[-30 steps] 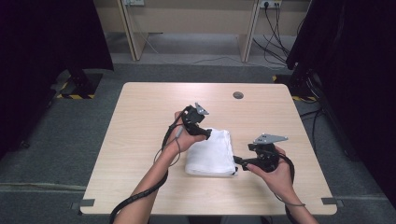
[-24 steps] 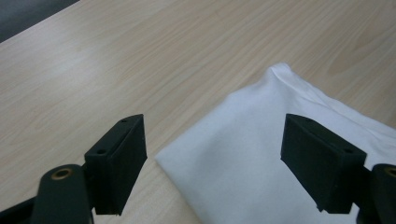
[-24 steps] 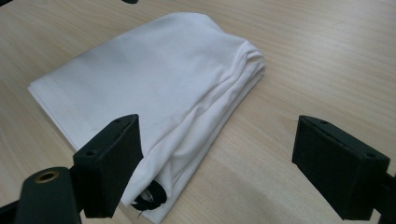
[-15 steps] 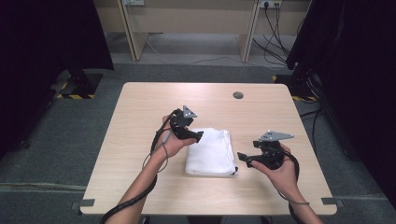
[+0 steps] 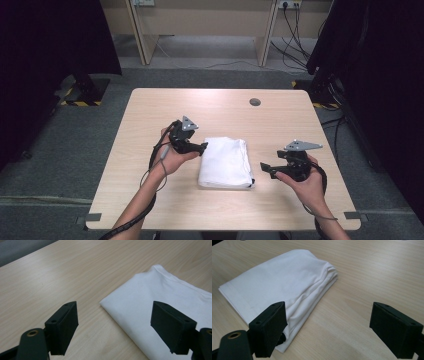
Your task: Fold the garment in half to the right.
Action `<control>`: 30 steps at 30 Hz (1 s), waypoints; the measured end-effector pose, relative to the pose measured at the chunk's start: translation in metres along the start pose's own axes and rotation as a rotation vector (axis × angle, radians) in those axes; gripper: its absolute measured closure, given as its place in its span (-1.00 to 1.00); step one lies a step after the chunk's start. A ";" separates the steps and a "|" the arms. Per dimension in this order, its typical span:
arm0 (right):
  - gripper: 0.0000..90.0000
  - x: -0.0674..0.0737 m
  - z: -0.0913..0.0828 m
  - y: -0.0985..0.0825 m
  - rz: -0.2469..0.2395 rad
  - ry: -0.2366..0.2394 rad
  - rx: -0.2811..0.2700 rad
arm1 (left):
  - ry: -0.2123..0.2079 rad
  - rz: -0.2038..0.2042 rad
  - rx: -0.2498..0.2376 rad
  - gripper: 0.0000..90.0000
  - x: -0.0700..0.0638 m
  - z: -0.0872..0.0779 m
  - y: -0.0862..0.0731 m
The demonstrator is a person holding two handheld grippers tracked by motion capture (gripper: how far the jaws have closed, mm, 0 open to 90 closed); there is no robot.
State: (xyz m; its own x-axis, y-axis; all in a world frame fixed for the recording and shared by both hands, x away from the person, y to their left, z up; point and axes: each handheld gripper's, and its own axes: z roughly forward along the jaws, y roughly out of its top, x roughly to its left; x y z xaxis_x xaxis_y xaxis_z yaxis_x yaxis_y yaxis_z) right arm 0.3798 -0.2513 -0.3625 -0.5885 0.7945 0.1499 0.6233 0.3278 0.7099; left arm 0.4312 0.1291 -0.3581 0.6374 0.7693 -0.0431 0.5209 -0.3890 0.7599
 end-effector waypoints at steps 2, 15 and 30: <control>-0.69 0.000 0.000 0.000 0.000 0.000 0.000 | 0.005 -0.003 -0.006 -0.53 0.004 -0.005 -0.004; -0.71 -0.016 -0.016 -0.008 0.023 -0.028 -0.019 | 0.045 -0.034 -0.039 -0.53 0.022 -0.029 -0.027; -0.72 -0.030 -0.031 -0.020 0.053 -0.051 -0.034 | 0.075 -0.071 -0.071 -0.54 0.033 -0.055 -0.053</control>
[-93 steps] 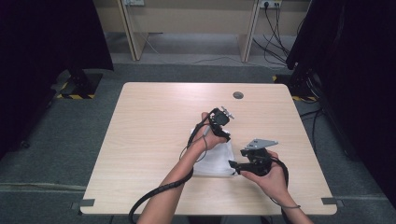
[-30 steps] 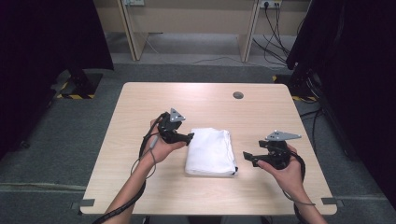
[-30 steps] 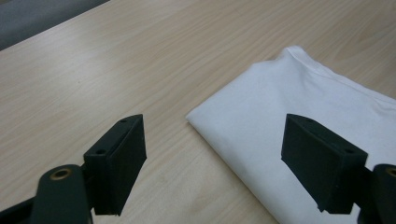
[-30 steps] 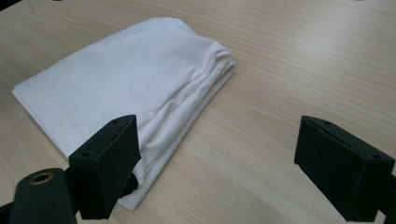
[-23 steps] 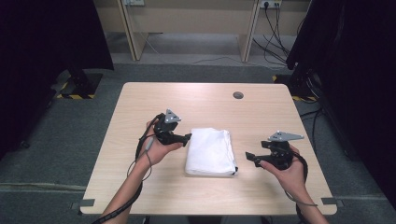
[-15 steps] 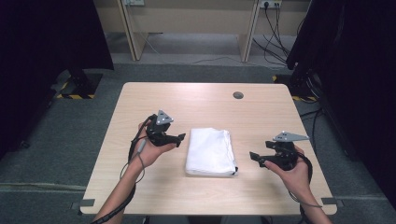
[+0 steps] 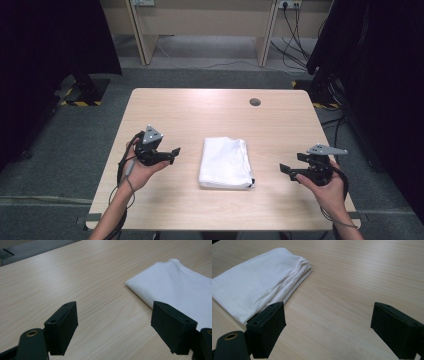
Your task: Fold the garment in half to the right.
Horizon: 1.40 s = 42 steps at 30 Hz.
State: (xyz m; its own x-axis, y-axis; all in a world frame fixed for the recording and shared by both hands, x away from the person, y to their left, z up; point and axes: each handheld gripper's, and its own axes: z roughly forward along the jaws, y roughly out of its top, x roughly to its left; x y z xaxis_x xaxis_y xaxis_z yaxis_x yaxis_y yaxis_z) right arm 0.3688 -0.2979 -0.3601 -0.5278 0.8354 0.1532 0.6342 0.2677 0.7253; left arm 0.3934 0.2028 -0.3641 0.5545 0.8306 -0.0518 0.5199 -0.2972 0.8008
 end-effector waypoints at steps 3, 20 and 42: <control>-0.72 -0.003 -0.002 -0.003 0.006 -0.003 0.003 | 0.005 -0.007 -0.001 -0.54 0.002 -0.004 -0.006; -0.76 -0.017 -0.013 -0.020 0.029 -0.022 -0.014 | 0.031 -0.059 0.011 -0.54 0.016 -0.019 -0.046; -0.80 -0.035 -0.017 -0.040 0.072 -0.068 -0.013 | 0.077 -0.115 0.003 -0.54 0.027 -0.030 -0.076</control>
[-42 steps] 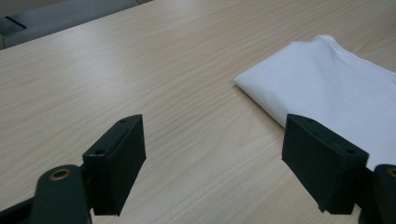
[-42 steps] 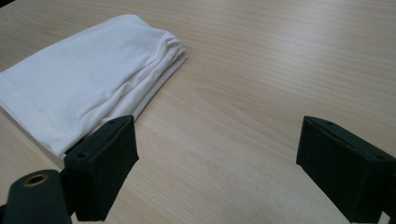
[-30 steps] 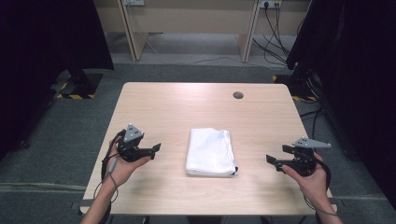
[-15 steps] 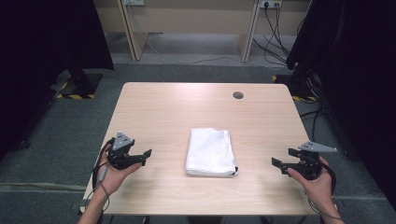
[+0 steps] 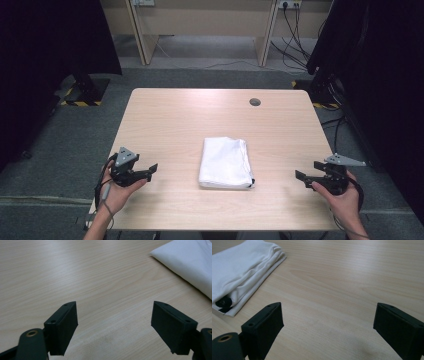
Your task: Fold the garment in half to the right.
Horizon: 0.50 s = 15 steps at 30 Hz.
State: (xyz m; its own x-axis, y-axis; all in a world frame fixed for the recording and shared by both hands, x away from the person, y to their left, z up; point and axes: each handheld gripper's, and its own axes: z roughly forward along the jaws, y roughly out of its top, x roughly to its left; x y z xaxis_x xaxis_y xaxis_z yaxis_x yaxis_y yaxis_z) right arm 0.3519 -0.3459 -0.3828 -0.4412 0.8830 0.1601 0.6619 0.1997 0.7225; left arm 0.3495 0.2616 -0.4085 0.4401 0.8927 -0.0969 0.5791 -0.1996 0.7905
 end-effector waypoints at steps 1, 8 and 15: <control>-0.80 -0.001 0.000 -0.001 0.000 -0.002 0.002 | 0.000 -0.003 0.001 -0.54 0.001 0.000 -0.001; -0.80 -0.005 -0.001 -0.005 0.014 -0.017 0.002 | 0.009 -0.016 0.004 -0.54 0.003 0.002 -0.006; -0.80 -0.009 0.000 -0.010 0.021 -0.027 0.009 | 0.018 -0.016 0.004 -0.54 0.003 0.004 -0.009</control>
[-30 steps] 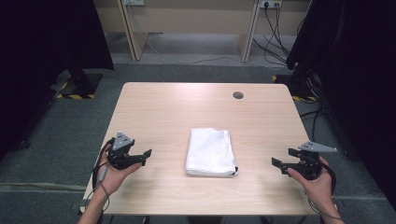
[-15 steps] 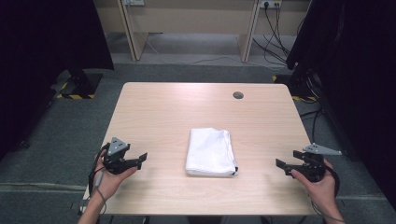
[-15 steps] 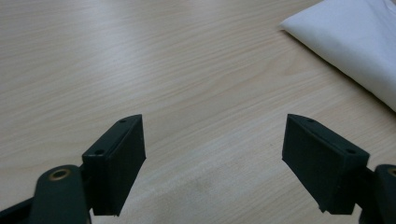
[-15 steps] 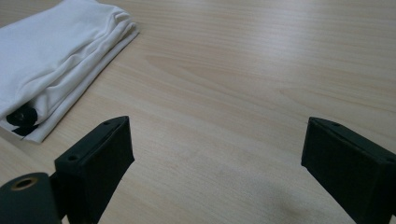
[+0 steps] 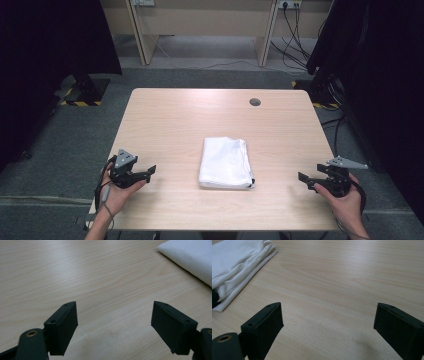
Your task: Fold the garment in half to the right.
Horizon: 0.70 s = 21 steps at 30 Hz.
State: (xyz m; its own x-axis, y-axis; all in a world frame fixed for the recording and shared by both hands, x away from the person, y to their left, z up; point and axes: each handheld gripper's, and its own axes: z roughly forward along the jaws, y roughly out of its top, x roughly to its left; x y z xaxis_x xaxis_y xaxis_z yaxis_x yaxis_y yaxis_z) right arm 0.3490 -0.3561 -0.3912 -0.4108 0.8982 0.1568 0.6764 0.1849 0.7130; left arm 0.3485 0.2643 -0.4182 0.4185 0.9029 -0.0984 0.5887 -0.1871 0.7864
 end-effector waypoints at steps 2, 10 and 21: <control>-0.81 -0.001 0.000 -0.001 0.003 -0.002 0.000 | 0.002 -0.001 -0.004 -0.54 0.000 0.001 0.000; -0.81 -0.005 0.001 -0.004 0.016 -0.011 -0.002 | 0.006 -0.005 -0.004 -0.54 0.000 0.004 -0.004; -0.81 -0.010 0.004 -0.010 0.032 -0.020 -0.001 | 0.005 -0.002 0.001 -0.54 -0.002 0.007 -0.006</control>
State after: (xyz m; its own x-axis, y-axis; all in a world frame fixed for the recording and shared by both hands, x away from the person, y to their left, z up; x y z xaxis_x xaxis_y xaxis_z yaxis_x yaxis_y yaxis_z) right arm 0.3493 -0.3651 -0.4026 -0.3767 0.9115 0.1652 0.6880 0.1558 0.7088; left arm 0.3492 0.2610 -0.4266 0.4138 0.9053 -0.0964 0.5902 -0.1861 0.7855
